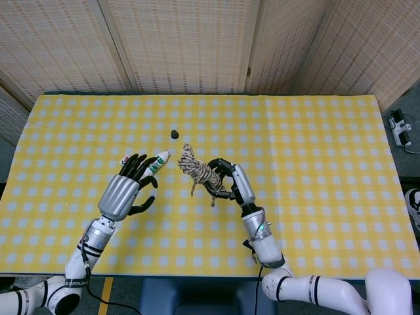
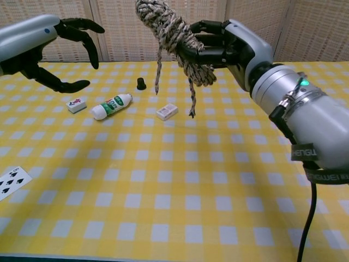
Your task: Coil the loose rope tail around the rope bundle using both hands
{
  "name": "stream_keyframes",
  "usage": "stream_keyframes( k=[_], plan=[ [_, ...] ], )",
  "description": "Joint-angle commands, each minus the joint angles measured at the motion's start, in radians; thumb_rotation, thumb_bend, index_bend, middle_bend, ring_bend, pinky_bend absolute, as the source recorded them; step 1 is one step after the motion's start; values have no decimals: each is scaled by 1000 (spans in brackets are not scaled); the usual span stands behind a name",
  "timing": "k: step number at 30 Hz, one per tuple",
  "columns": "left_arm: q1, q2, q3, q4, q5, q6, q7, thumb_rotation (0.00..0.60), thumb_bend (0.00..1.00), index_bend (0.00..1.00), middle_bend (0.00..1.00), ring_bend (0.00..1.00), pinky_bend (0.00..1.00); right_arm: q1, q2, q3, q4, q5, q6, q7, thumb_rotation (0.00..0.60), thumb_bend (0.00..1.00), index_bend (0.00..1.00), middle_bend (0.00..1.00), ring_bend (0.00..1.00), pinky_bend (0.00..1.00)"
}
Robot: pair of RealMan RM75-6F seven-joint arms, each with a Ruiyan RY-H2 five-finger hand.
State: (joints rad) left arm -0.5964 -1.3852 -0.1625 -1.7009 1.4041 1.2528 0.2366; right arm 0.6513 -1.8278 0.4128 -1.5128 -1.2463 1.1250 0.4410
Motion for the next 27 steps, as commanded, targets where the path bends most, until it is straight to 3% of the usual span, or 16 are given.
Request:
stream_keyframes(
  k=[1, 6, 15, 27],
  plan=[
    [21, 13, 1, 48, -28, 7, 12, 600, 368, 462, 143, 68, 0, -12, 79, -23, -40, -20, -21, -61, 600, 744, 800, 657, 754, 656],
    [65, 36, 11, 117, -65, 32, 8, 600, 368, 411, 146, 81, 0, -29, 162, -38, -104, -12, -40, -97, 600, 744, 800, 657, 755, 656],
    [217, 98, 57, 119, -104, 164, 5, 600, 368, 340, 146, 75, 0, -46, 263, -53, -184, 15, -75, -108, 600, 745, 800, 657, 757, 656],
    [398, 169, 140, 68, -91, 292, -19, 600, 368, 303, 146, 63, 0, -53, 301, -77, -195, 24, -87, -100, 600, 745, 800, 657, 760, 656]
  ],
)
